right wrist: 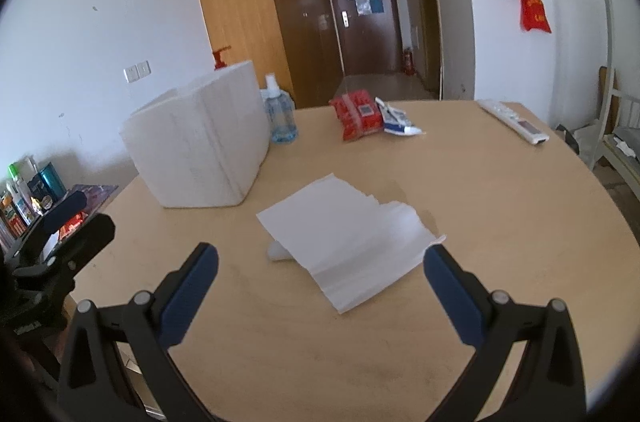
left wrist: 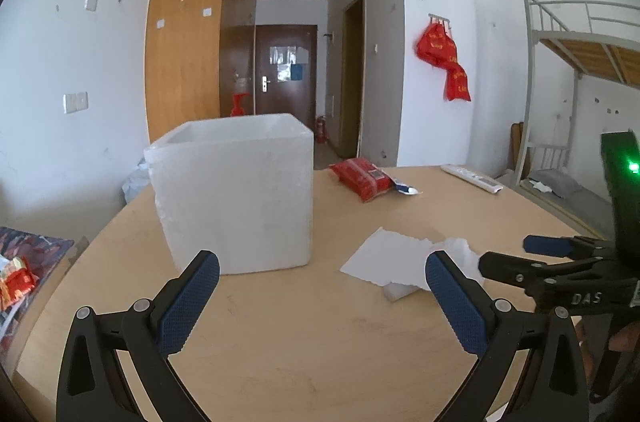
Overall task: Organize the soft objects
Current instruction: 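Close the right gripper on the white tissue paper, then lift the white tissue paper with the right gripper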
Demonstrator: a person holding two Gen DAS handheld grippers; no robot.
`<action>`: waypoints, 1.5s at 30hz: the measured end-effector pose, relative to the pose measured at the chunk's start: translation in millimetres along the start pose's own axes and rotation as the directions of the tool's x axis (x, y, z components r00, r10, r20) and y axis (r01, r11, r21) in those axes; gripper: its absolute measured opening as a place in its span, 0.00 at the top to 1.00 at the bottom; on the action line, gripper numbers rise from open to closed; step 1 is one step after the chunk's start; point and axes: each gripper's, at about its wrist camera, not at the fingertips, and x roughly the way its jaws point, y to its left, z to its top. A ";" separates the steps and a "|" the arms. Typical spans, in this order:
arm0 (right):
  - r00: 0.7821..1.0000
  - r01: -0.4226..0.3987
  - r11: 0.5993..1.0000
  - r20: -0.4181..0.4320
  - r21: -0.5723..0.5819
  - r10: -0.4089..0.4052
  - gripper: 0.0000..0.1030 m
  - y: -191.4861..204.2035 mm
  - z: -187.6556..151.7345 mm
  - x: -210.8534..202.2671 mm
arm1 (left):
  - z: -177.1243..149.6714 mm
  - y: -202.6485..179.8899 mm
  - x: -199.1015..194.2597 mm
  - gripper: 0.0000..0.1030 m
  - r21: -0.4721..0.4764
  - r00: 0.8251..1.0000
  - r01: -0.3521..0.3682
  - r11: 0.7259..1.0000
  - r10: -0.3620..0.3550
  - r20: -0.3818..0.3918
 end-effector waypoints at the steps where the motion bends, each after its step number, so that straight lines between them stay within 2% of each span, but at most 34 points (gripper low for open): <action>1: 1.000 -0.007 1.000 -0.011 0.004 0.007 0.00 -0.6 -0.1 4.3 | -0.4 1.5 4.3 0.00 -0.009 1.000 0.003 1.000 -0.003 -0.010; 9: 0.996 -0.032 0.994 -0.082 0.102 0.040 0.00 -15.3 7.2 40.0 | -5.5 5.4 32.7 0.00 -0.020 0.998 0.001 1.000 -0.002 -0.065; 14: 0.992 -0.013 0.992 -0.122 0.127 0.029 0.00 -17.7 7.8 54.8 | -10.9 7.1 47.8 0.00 -0.023 0.994 0.040 0.999 -0.042 -0.103; 17: 0.989 0.005 0.993 -0.145 0.119 0.012 0.01 -16.8 9.0 63.0 | -12.4 10.7 52.0 0.00 -0.043 0.994 0.046 0.998 -0.050 -0.098; 19: 0.987 0.015 0.993 -0.162 0.118 0.004 0.06 -16.8 9.1 68.6 | -12.5 12.2 56.1 0.00 -0.059 0.992 0.070 0.996 -0.076 -0.104; 21: 0.982 0.024 0.993 -0.188 0.119 -0.001 0.19 -17.1 8.8 76.0 | -12.7 12.2 59.8 0.00 -0.057 0.990 0.083 0.995 -0.089 -0.111; 25: 0.972 0.049 0.993 -0.234 0.110 -0.022 0.32 -15.9 6.0 87.6 | -14.4 12.6 64.3 0.00 -0.053 0.987 0.103 0.993 -0.109 -0.120; 30: 0.965 0.081 0.991 -0.257 0.105 -0.052 0.57 -18.2 3.5 91.5 | -15.9 13.6 67.3 0.00 -0.062 0.984 0.119 0.991 -0.126 -0.123; 35: 0.962 0.116 0.989 -0.256 0.090 -0.090 0.68 -21.2 1.5 87.3 | -17.0 11.3 69.7 0.00 -0.063 0.981 0.135 0.989 -0.143 -0.132; 38: 0.964 0.119 0.988 -0.250 0.095 -0.092 0.69 -22.4 2.5 84.4 | -17.0 10.8 70.7 0.00 -0.067 0.980 0.141 0.988 -0.149 -0.133; 41: 0.959 0.131 0.990 -0.262 0.057 -0.112 0.88 -17.6 2.0 88.2 | -16.8 11.6 70.6 0.00 -0.080 0.979 0.148 0.986 -0.158 -0.132; 45: 0.967 0.097 0.993 -0.241 0.070 -0.077 0.94 -18.0 5.2 81.7 | -16.3 10.3 69.6 0.00 -0.075 0.978 0.147 0.986 -0.156 -0.136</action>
